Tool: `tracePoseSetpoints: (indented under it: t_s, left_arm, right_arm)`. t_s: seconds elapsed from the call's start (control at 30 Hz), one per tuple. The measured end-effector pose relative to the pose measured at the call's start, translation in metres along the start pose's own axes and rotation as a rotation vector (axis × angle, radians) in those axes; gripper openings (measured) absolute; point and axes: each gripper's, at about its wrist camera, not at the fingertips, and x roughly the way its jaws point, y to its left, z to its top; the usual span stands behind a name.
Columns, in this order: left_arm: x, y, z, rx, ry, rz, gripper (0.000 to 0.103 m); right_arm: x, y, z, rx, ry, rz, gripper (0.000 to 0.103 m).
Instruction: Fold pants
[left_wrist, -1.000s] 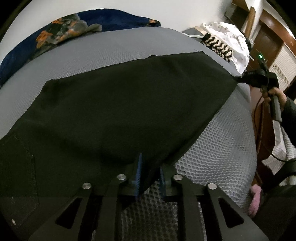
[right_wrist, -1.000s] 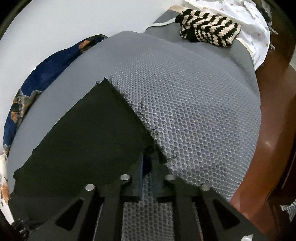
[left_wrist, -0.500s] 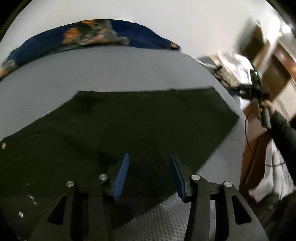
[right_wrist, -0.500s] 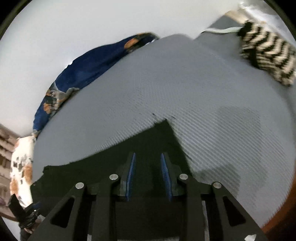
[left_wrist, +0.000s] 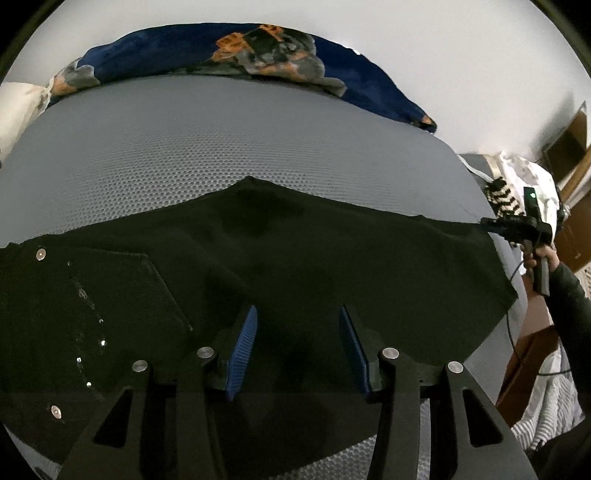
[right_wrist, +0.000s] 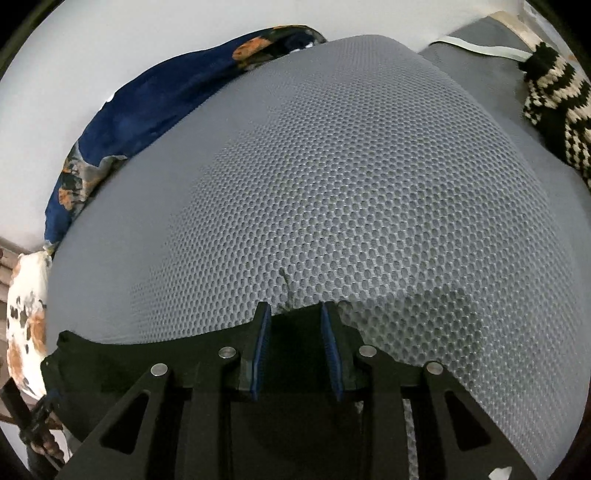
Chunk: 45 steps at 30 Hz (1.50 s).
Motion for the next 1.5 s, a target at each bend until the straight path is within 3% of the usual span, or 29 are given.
tracePoseSetpoints:
  t_s: [0.37, 0.57, 0.63, 0.7, 0.93, 1.07, 1.13, 1.2, 1.37, 1.5]
  left_arm:
    - [0.012, -0.002, 0.005, 0.002, 0.015, 0.02, 0.048]
    - [0.018, 0.0, 0.002, -0.013, 0.036, 0.044, 0.048]
    - [0.017, -0.002, 0.002, -0.01, 0.032, 0.05, 0.048]
    - [0.016, -0.002, 0.003, -0.007, 0.022, 0.059, 0.048]
    - [0.006, 0.01, 0.014, -0.012, -0.051, 0.132, 0.048]
    - [0.005, 0.028, 0.023, -0.023, -0.095, 0.197, 0.048]
    - [0.008, 0.04, 0.024, -0.033, -0.096, 0.217, 0.048]
    - [0.013, 0.051, 0.022, -0.055, -0.08, 0.23, 0.048]
    - [0.018, 0.065, 0.014, -0.073, -0.07, 0.224, 0.048]
    - [0.017, 0.063, 0.015, -0.065, -0.069, 0.217, 0.048]
  right_arm:
    - [-0.004, 0.007, -0.019, -0.108, 0.011, 0.05, 0.028]
    - [-0.002, 0.015, -0.025, -0.142, -0.051, 0.022, 0.026]
    - [-0.002, 0.015, -0.024, -0.144, -0.066, -0.006, 0.01]
    - [-0.007, 0.016, -0.026, -0.132, -0.09, -0.01, 0.006]
    - [-0.051, 0.023, -0.046, -0.097, -0.291, -0.077, 0.004]
    - [-0.04, 0.014, -0.042, -0.023, -0.317, -0.21, 0.0]
    - [-0.038, -0.005, -0.038, 0.064, -0.306, -0.131, 0.0]
    - [-0.039, -0.009, -0.037, 0.094, -0.296, -0.142, 0.003]
    - [-0.039, -0.012, -0.036, 0.096, -0.205, 0.005, 0.006]
    - [-0.034, -0.005, -0.035, 0.026, -0.148, 0.045, 0.007]
